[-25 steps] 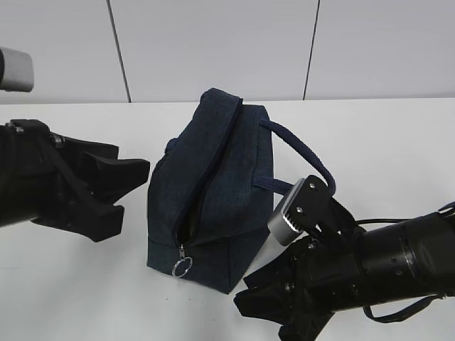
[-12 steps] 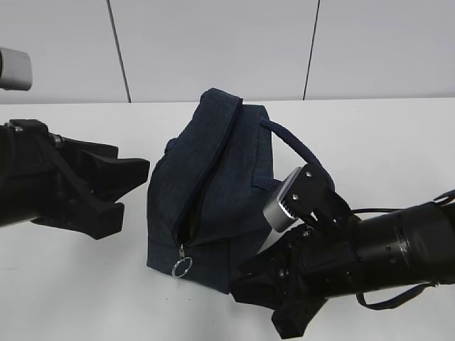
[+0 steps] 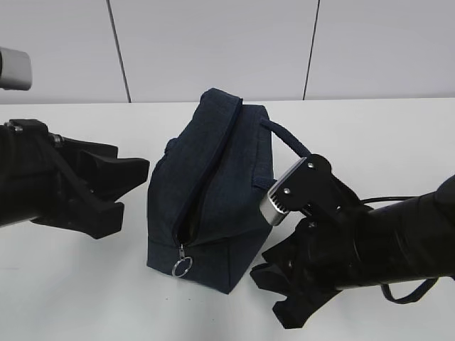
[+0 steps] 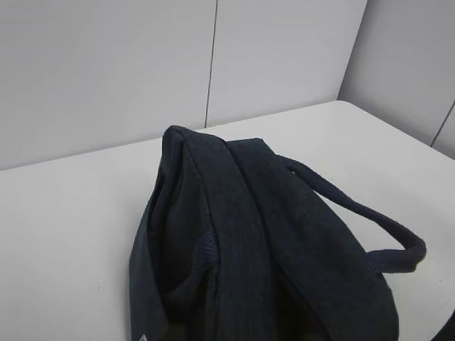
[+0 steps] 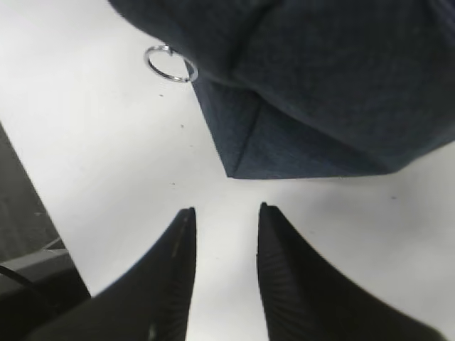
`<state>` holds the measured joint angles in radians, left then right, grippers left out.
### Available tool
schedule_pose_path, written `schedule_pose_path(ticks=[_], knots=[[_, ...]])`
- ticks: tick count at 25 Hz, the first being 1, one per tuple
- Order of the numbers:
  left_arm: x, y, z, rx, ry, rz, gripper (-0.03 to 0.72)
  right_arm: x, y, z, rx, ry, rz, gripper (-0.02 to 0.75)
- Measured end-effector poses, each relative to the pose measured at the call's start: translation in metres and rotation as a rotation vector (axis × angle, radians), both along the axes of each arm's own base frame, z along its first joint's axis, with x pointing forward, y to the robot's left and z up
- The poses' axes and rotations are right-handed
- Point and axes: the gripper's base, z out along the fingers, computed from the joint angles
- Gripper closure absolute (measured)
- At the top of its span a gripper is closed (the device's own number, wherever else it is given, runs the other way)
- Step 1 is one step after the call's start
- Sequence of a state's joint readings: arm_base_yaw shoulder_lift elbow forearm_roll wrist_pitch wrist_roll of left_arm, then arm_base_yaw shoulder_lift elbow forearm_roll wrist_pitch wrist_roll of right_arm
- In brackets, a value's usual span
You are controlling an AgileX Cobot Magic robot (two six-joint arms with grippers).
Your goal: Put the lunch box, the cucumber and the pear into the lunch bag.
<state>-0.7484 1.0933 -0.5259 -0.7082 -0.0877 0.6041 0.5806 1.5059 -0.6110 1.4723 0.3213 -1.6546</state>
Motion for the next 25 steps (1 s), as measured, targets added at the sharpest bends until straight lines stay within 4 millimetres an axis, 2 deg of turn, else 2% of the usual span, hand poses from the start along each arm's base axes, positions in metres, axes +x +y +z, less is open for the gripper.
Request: schedule_pose_path(ticks=[3, 7, 11, 15, 22, 25], knots=[[0.0, 0.0, 0.0, 0.0, 0.0, 0.0, 0.379, -0.016, 0.009, 0.012, -0.097, -0.111, 0.044, 0.496], [0.0, 0.0, 0.0, 0.0, 0.0, 0.0, 0.379, -0.036, 0.019, 0.004, -0.126, -0.165, 0.003, 0.496], [0.0, 0.0, 0.0, 0.0, 0.0, 0.0, 0.379, -0.046, 0.015, -0.012, -0.054, -0.206, -0.101, 0.496], [0.0, 0.0, 0.0, 0.0, 0.0, 0.0, 0.379, -0.055, 0.022, -0.02, 0.111, -0.274, -0.008, 0.496], [0.0, 0.0, 0.0, 0.0, 0.0, 0.0, 0.379, -0.049, 0.028, -0.047, 0.145, -0.186, -0.098, 0.491], [0.0, 0.0, 0.0, 0.0, 0.0, 0.0, 0.379, -0.047, 0.03, -0.052, 0.159, -0.196, -0.101, 0.435]])
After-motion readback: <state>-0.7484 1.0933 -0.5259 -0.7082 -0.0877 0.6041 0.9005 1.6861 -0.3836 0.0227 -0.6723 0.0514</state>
